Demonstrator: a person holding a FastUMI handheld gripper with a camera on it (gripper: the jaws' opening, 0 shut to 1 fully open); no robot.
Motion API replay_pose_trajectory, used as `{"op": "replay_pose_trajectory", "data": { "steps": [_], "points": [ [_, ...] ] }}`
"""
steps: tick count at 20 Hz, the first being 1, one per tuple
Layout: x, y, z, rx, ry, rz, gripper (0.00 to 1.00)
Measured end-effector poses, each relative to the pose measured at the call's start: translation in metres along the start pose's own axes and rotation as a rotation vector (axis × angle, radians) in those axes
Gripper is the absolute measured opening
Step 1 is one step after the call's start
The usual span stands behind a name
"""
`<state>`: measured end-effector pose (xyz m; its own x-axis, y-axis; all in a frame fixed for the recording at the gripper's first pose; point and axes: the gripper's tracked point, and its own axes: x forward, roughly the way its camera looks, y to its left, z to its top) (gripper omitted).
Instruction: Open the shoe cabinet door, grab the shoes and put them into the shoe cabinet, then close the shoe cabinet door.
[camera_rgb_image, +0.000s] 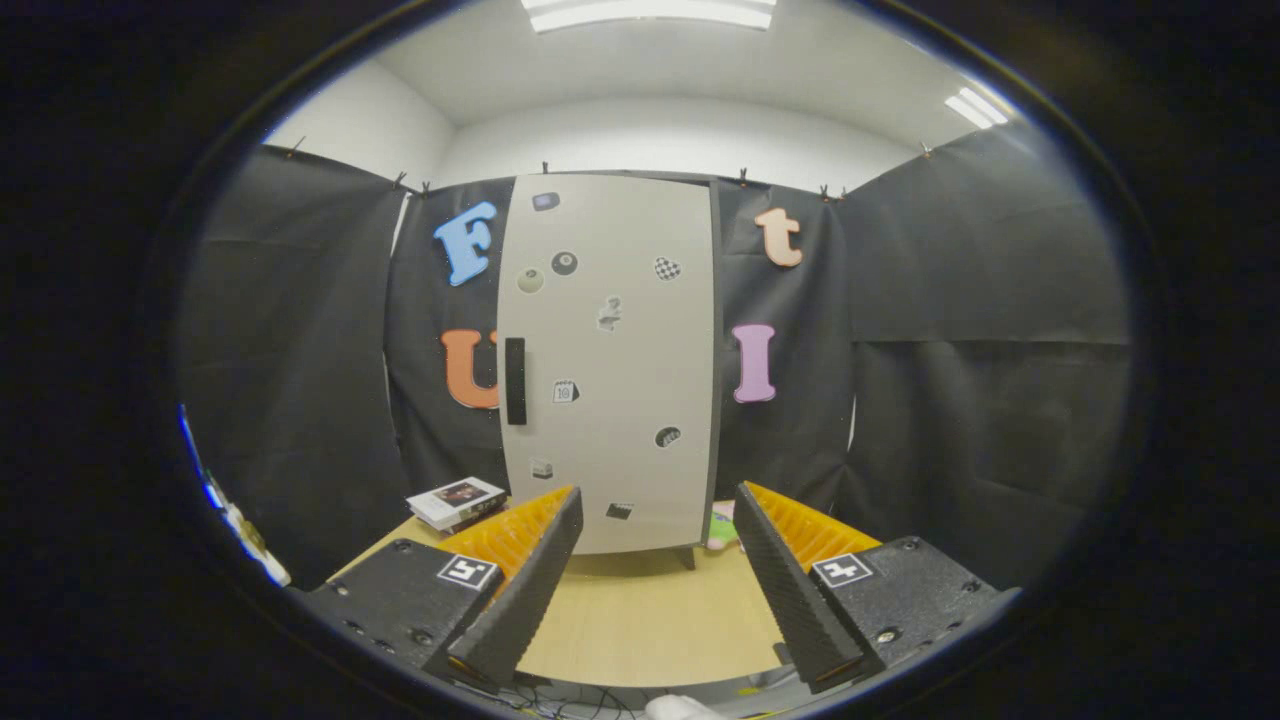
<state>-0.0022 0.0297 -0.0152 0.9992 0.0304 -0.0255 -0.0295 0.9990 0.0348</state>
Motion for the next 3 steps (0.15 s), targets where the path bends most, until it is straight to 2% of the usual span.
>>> {"op": "replay_pose_trajectory", "data": {
  "steps": [3],
  "points": [
    [-0.0002, -0.0002, 0.0021, 0.0, -0.002, -0.002, 0.99]
  ]
}}
